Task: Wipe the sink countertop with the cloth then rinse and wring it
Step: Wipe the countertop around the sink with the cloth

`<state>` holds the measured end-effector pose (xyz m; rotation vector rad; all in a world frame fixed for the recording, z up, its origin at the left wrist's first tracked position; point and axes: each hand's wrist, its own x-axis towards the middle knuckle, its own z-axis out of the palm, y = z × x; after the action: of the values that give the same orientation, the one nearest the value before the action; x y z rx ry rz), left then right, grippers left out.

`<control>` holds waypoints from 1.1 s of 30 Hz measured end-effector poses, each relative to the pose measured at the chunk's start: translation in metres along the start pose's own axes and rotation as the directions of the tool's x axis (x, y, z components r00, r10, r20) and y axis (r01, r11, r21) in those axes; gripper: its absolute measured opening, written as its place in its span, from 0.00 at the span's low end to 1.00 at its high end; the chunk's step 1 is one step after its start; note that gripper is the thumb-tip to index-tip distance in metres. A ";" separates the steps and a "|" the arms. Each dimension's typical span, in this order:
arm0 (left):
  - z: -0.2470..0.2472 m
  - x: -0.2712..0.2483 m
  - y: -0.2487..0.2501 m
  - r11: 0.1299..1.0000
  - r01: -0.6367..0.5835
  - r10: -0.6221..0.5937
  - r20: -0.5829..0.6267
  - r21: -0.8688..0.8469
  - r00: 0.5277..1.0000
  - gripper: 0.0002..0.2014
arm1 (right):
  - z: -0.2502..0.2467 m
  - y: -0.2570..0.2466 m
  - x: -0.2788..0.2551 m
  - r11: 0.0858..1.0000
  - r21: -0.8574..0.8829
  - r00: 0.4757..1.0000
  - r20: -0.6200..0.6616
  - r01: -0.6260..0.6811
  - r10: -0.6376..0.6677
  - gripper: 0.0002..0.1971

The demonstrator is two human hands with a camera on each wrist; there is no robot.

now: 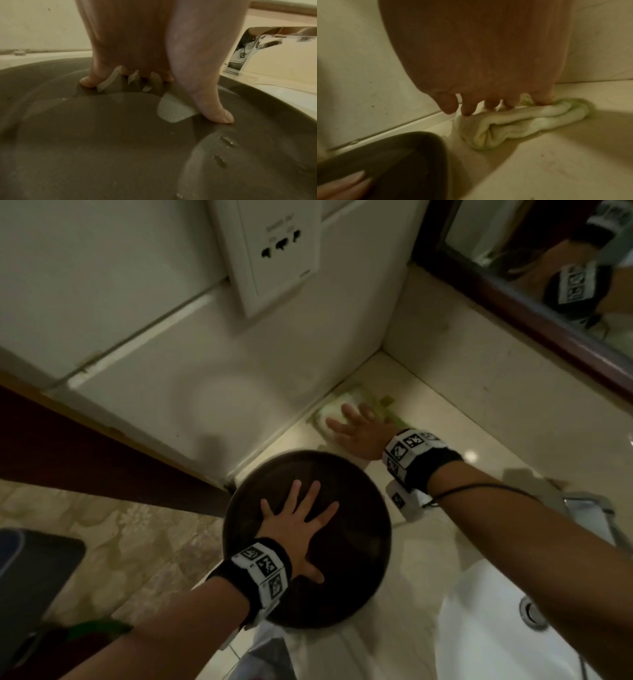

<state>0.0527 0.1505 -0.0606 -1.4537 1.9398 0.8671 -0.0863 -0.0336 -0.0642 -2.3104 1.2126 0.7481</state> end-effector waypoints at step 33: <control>-0.001 0.001 -0.002 1.000 -0.020 0.020 -0.002 0.012 1.000 0.61 | 0.045 0.092 -0.049 0.808 0.395 0.861 -0.077 -0.437 0.503 0.29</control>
<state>0.0547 0.1490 -0.0610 -1.4312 1.9608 0.8616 -0.1984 -0.0256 -0.0780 -1.8084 1.8756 0.4149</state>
